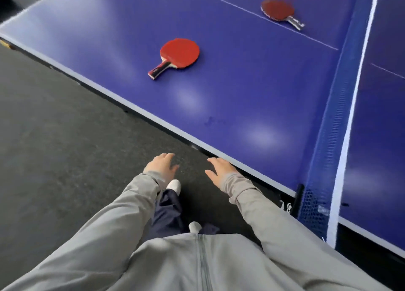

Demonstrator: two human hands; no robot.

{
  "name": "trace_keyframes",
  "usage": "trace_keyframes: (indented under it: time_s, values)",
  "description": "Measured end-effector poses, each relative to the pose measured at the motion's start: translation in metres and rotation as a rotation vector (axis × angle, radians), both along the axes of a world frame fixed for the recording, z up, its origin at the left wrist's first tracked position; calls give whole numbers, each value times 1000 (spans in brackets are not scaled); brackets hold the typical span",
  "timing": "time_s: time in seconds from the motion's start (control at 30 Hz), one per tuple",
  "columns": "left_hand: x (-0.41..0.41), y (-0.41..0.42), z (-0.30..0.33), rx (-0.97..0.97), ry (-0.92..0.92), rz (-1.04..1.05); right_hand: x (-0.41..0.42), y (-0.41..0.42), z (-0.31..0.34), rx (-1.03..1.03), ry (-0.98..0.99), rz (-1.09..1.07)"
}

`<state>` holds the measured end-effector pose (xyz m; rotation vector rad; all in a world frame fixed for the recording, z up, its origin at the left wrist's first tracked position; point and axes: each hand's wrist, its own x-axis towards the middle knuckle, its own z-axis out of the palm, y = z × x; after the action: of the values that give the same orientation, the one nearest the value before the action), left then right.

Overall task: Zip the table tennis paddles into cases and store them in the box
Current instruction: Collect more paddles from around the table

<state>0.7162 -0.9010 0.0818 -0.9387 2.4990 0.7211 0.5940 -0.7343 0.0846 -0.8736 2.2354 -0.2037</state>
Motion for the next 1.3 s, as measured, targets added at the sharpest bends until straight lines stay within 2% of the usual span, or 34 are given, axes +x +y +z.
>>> trace_keyframes:
  time_s: [0.2, 0.4, 0.6, 0.77, 0.97, 1.13, 1.3]
  values:
    - [-122, -54, 14, -10, 142, -256, -59, -29, 14, -5, 18, -337]
    - [-209, -77, 14, -69, 142, -488, -112, -37, 23, 11, 72, -513]
    - [-296, -79, 2, -190, 129, -554, -186, -31, 22, -14, 108, -617]
    - [-376, -72, -14, -281, 128, -527, -267, -23, 15, -75, 98, -651]
    - [-470, -75, -52, -303, 181, -405, -372, -24, -7, -171, 174, -647]
    - [-514, -94, -82, -368, 186, -329, -449, -40, -28, -264, 219, -638]
    - [-543, -99, -91, -380, 255, -251, -531, -58, -40, -392, 309, -766]
